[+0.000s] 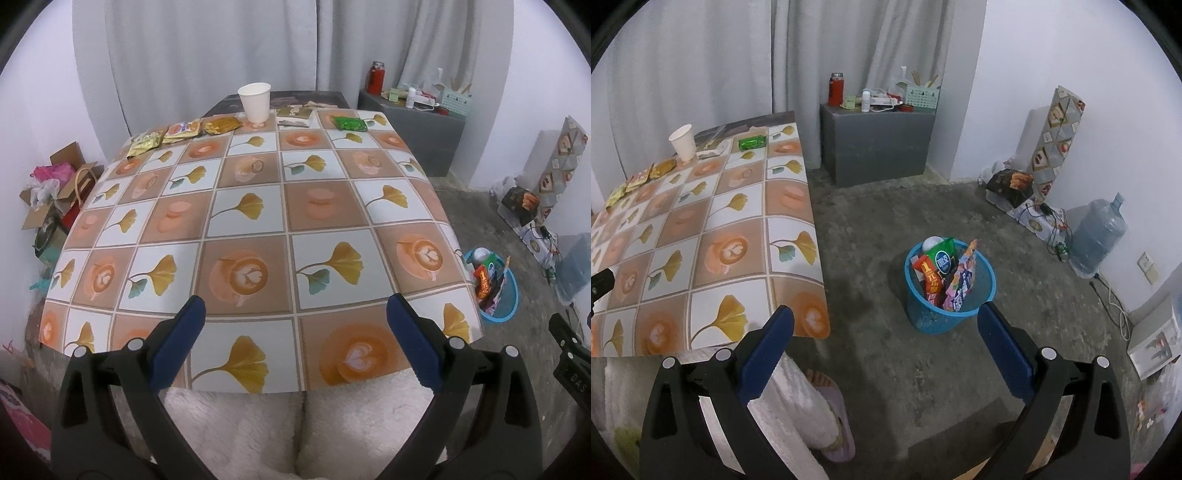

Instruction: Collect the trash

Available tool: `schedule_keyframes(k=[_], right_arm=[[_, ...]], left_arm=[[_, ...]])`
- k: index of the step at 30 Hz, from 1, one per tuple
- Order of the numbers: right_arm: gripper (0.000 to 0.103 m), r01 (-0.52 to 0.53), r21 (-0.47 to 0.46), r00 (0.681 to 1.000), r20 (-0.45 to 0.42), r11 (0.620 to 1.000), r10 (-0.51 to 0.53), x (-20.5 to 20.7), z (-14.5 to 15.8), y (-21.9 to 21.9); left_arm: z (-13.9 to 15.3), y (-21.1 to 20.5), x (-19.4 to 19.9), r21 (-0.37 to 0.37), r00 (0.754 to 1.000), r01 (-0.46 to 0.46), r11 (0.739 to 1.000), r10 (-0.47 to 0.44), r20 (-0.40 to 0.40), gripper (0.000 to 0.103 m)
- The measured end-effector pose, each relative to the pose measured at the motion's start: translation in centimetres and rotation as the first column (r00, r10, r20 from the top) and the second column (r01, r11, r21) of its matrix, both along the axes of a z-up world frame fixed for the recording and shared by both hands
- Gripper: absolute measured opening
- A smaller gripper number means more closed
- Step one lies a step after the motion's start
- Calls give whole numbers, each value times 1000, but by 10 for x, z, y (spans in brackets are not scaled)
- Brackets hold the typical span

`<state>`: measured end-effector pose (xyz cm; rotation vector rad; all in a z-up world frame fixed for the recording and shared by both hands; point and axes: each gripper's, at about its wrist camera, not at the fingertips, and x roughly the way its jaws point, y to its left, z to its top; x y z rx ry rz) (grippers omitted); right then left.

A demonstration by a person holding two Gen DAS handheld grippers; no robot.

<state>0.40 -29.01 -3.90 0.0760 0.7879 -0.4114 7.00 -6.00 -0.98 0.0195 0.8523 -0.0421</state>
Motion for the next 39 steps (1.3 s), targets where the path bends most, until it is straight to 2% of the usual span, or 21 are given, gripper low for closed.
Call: schedule_keyframes(k=[39], right_arm=[[97,6,7,1000,14,1000,-6,-4,6,0]], left_arm=[[13,-7,-6,16,999,22,1000,-23,23,94]])
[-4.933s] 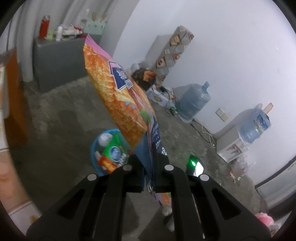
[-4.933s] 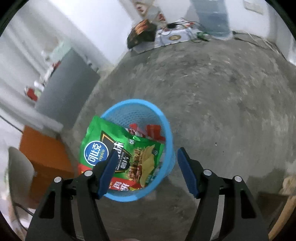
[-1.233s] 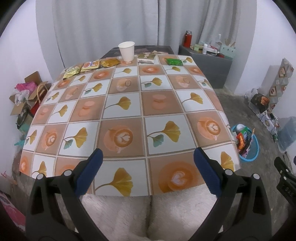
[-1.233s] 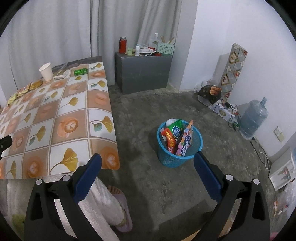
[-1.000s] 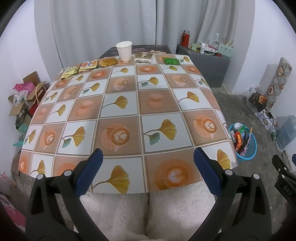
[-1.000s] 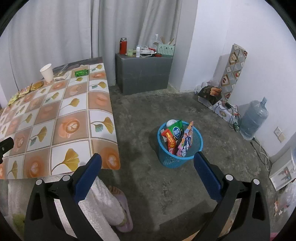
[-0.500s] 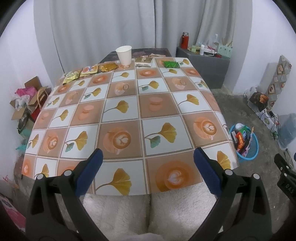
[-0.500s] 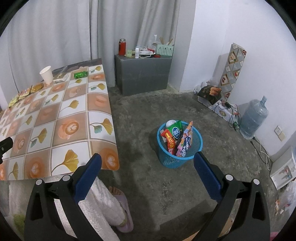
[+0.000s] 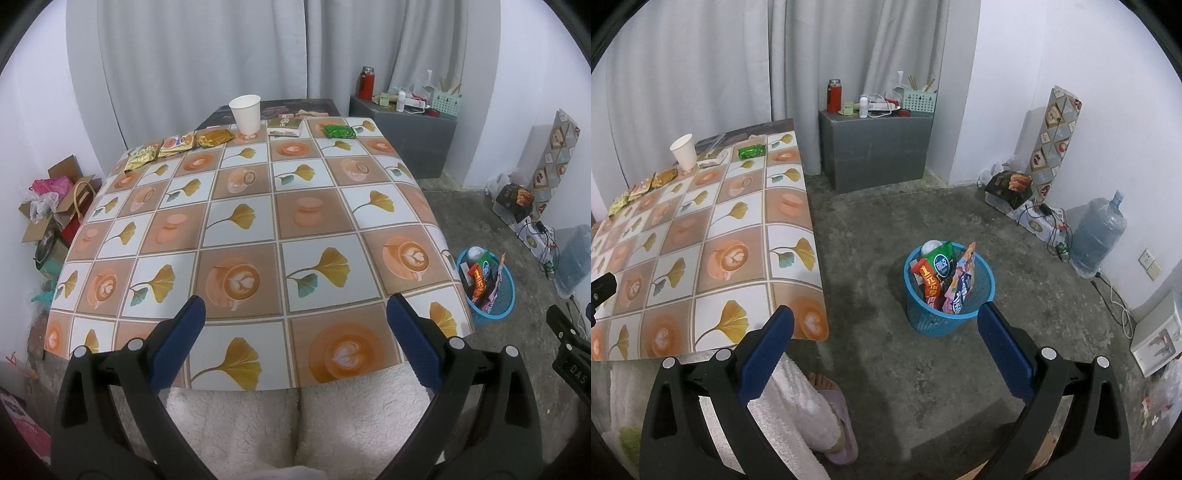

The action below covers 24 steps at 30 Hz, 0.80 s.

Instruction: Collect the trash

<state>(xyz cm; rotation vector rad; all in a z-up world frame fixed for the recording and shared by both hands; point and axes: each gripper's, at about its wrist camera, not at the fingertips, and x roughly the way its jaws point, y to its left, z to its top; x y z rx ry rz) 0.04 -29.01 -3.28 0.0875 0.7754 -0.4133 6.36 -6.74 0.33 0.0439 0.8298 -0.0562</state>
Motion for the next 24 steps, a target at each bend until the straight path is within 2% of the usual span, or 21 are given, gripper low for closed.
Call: schedule_keyframes(k=[24], right_arm=[[97,4,2,1000,2,1000,-4,-1,0,2]], left_arm=[[0,0,0,0,1000,-3,1000,3,3,94]])
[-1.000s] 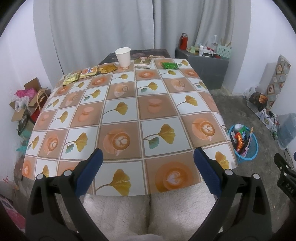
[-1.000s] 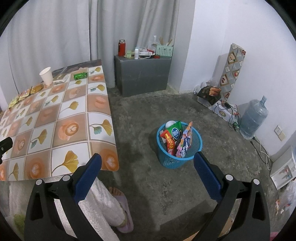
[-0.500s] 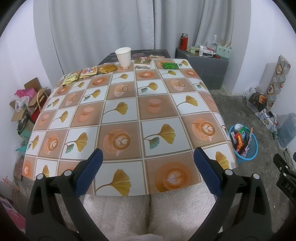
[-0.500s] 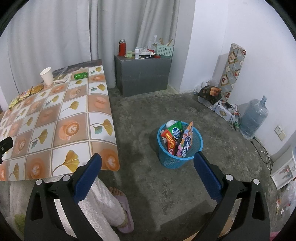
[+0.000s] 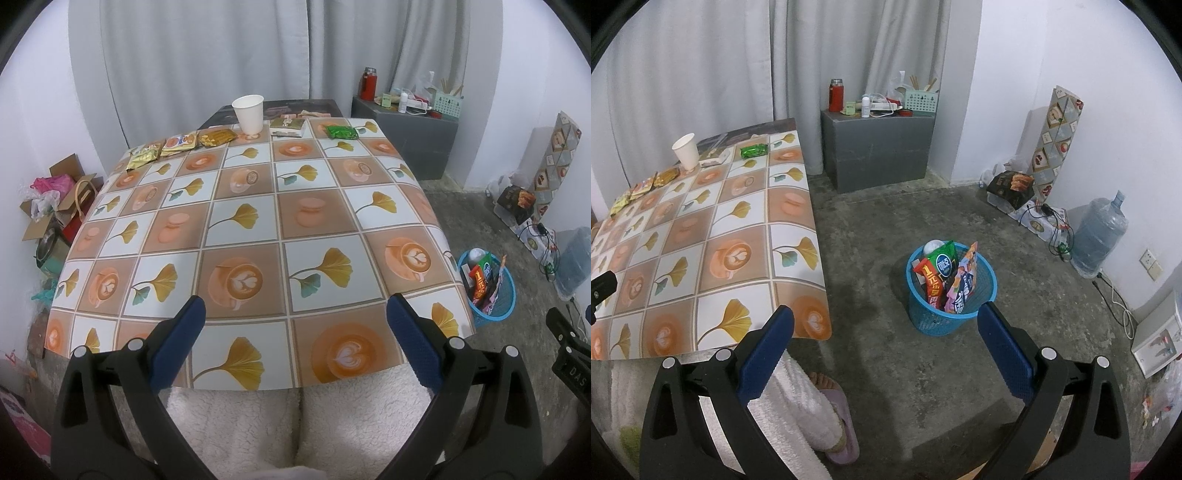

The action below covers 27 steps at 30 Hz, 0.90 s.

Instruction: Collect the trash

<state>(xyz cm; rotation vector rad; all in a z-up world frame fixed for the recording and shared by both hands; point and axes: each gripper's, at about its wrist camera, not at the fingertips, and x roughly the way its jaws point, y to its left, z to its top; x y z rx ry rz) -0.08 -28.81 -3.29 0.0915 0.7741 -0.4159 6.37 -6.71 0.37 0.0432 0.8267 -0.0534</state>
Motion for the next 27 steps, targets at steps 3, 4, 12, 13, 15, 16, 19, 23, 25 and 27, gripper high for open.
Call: schedule_keyframes(k=[3,4,12,13,15,16,19,23,25,27], right_arm=[[97,-1,0,1000,1,1000,1,0,1,0],[97,-3,1,1000,1,1000,3,0,0,0],[97,-2,1,1000,1,1000,2,0,0,1],[97,-1,1,1000,0,1000,1,0,0,1],[97,-2,2,1000,1,1000,2,-1,0,1],[97,-1,2,1000,1,1000,1,-1,0,1],[97,-1,2,1000,1,1000,1,-1,0,1],[97,1,2,1000,1,1000,-1,-1,0,2],[97,1,2,1000,1,1000,-1,-1,0,2],[97,0,2,1000,1,1000,0,-1,0,2]], left_arm=[[0,0,0,0,1000,-1,1000,1,0,94],[0,0,-1,1,1000,-1,1000,1,1,94],[0,0,0,0,1000,-1,1000,1,1,94],[-1,0,-1,0,1000,-1,1000,1,1,94],[-1,0,-1,1,1000,-1,1000,1,2,94],[0,1,0,0,1000,-1,1000,1,1,94],[-1,1,-1,1,1000,-1,1000,1,2,94],[-1,1,0,0,1000,0,1000,0,1,94],[-1,1,0,0,1000,0,1000,0,2,94],[-1,1,0,0,1000,1,1000,-1,1,94]])
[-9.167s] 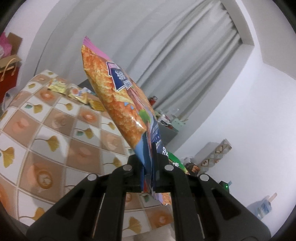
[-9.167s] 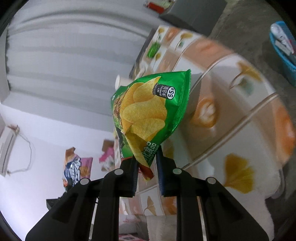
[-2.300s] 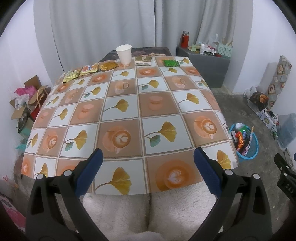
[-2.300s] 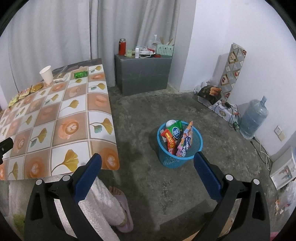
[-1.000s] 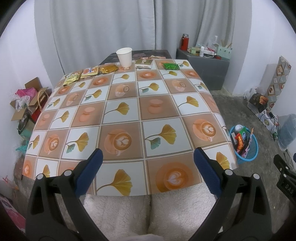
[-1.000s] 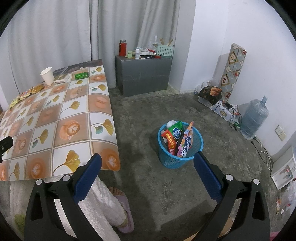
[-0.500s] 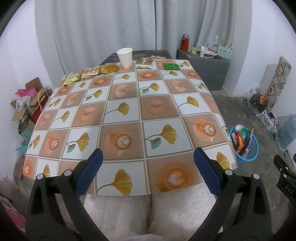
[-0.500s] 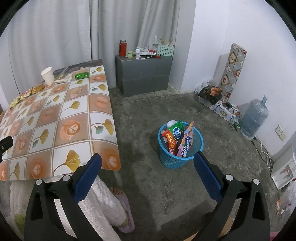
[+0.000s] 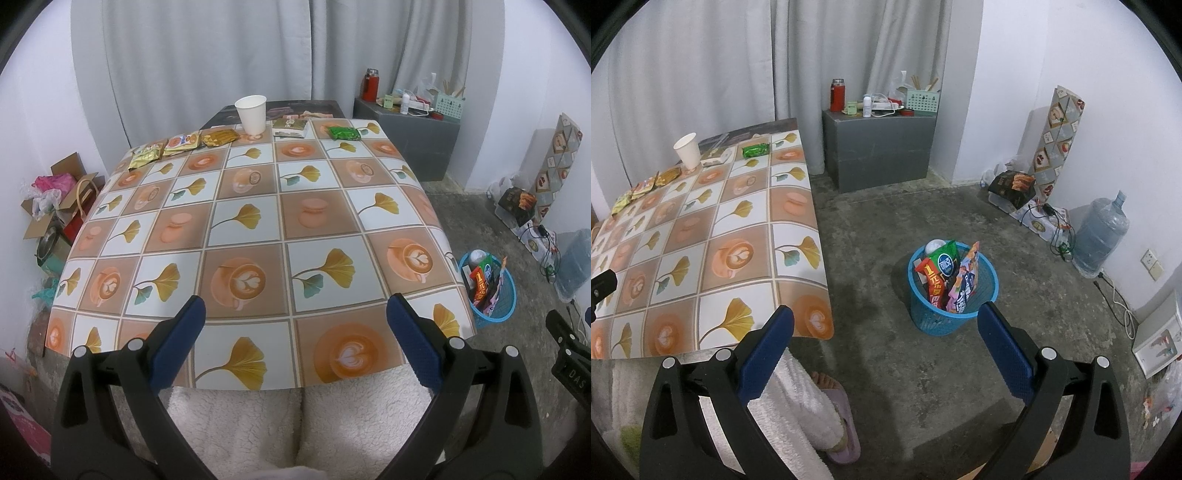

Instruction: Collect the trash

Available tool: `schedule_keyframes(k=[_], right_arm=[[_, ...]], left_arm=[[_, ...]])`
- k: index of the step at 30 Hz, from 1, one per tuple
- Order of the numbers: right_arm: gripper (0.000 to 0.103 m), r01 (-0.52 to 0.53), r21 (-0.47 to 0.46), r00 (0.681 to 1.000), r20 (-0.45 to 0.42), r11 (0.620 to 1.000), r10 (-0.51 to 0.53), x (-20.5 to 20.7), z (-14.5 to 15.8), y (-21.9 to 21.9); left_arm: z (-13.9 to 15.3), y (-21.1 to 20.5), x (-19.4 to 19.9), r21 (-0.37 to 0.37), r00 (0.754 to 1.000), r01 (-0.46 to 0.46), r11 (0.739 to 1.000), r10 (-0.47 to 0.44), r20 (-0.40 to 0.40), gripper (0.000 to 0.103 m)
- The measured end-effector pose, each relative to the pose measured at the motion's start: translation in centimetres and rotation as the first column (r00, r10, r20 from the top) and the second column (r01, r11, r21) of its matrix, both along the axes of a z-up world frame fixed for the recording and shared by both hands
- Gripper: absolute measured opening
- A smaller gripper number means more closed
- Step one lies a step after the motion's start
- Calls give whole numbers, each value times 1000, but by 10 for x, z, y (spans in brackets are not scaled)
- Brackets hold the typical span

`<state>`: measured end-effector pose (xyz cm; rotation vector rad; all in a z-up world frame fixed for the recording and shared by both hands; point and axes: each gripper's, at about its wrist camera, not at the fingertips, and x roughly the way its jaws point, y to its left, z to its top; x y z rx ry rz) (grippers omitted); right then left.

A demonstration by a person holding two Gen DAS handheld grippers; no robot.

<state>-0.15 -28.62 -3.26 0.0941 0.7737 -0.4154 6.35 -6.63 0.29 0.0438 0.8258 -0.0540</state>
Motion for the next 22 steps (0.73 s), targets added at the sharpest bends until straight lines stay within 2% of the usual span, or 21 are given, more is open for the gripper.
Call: schedule_keyframes(k=[22], right_arm=[[97,1,2,1000,2,1000,-1,-1,0,0]], left_arm=[[2,0,0,-6,1000,-4,1000,4,-3,94]])
